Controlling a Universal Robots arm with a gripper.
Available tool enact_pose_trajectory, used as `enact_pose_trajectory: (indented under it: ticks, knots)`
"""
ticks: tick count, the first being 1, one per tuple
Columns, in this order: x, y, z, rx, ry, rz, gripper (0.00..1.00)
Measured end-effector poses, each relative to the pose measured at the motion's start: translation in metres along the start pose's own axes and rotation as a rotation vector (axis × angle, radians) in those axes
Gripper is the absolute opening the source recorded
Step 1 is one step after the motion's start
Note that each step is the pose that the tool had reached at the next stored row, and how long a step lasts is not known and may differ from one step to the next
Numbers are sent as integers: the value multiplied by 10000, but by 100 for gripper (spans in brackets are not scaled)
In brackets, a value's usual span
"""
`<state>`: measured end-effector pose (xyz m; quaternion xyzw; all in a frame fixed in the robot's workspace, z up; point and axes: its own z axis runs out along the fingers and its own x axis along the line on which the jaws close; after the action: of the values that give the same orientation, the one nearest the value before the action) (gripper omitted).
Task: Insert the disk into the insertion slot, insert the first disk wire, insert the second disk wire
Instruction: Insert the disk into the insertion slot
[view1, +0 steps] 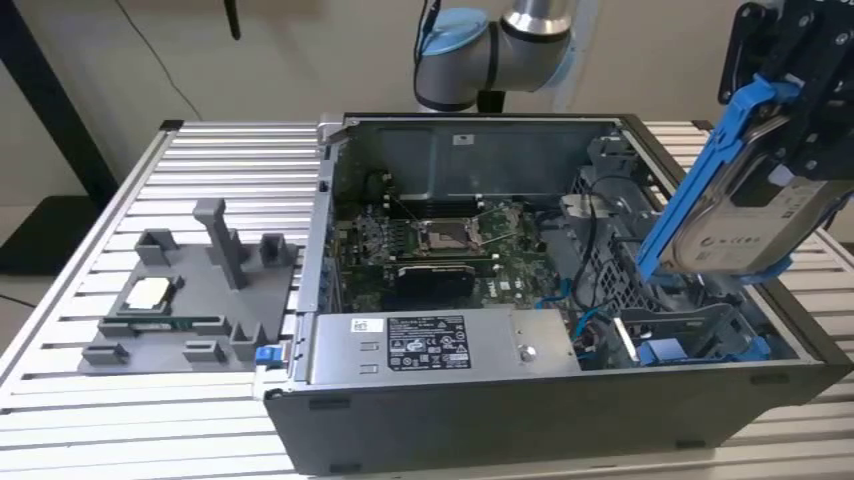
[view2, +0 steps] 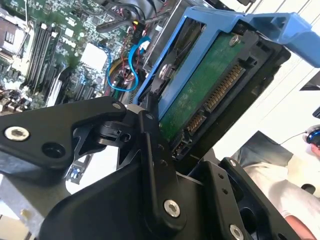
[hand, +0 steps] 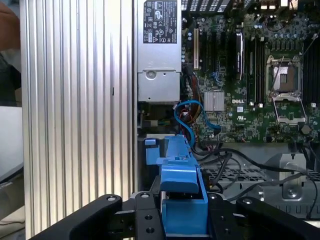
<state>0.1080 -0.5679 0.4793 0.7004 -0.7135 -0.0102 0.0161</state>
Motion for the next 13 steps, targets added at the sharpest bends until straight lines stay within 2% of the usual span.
enact_pose_trajectory:
  ticks: [13]
  knots:
    - [-1, -5, 43, 0, 1, -1, 33]
